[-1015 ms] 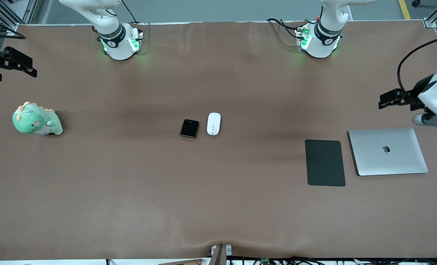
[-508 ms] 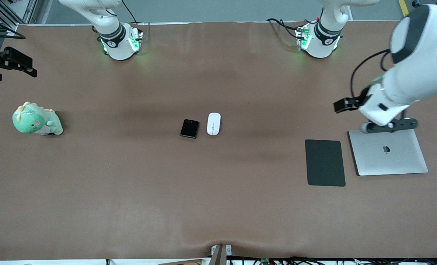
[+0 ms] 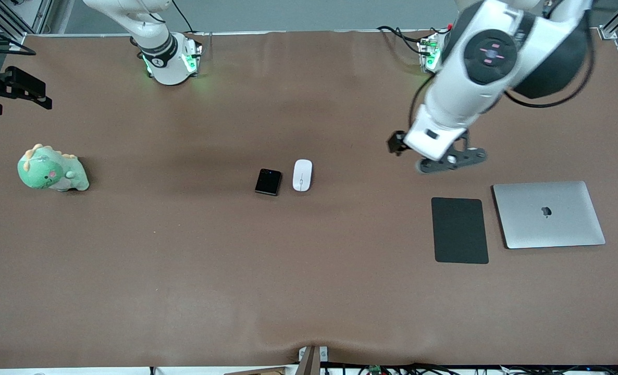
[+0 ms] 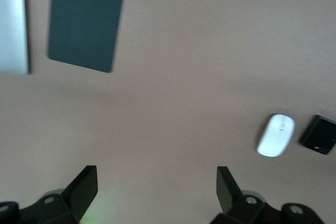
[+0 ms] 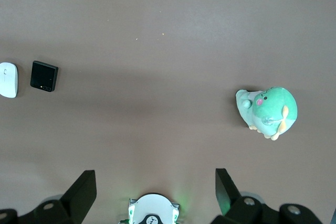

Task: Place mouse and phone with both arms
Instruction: 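Move the left gripper over the white mouse, then lower and close the left gripper on the mouse while the right gripper reaches out, then carry the mouse toward the mouse pad while the right gripper reaches the phone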

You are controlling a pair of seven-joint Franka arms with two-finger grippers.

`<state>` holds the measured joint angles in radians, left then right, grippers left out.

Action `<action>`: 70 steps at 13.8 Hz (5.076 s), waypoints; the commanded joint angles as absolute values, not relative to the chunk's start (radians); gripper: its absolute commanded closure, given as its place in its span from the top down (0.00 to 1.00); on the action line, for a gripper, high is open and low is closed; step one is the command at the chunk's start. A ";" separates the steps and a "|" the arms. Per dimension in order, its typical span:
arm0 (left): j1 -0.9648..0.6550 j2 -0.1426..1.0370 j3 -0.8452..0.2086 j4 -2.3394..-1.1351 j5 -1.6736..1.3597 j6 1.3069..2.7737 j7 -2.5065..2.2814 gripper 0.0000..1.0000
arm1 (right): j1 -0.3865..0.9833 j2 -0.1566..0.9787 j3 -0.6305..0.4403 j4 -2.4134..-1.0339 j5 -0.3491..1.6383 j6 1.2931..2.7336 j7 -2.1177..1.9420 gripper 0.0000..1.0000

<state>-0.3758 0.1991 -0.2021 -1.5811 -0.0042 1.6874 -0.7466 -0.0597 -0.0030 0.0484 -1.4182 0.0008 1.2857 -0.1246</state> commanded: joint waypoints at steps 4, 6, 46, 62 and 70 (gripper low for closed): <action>-0.489 0.284 -0.201 -1.583 -0.015 1.833 -0.851 1.00 | -0.087 0.003 0.061 -1.408 0.018 1.292 -0.138 1.00; -0.528 0.328 -0.199 -1.583 -0.015 1.885 -0.856 1.00 | -0.087 0.044 0.061 -1.404 0.018 1.292 -0.135 1.00; -0.741 0.733 -0.163 -1.549 0.247 2.361 -1.046 0.12 | 0.112 0.365 0.067 -1.439 0.166 1.442 -0.008 1.00; -0.322 0.423 -0.181 -1.560 0.141 2.065 -0.962 0.00 | 0.299 0.491 0.067 -1.503 0.277 1.718 0.346 1.00; -0.111 0.419 -0.181 -1.595 0.141 2.014 -0.671 0.00 | 0.445 0.552 0.066 -1.538 0.299 1.919 0.555 1.00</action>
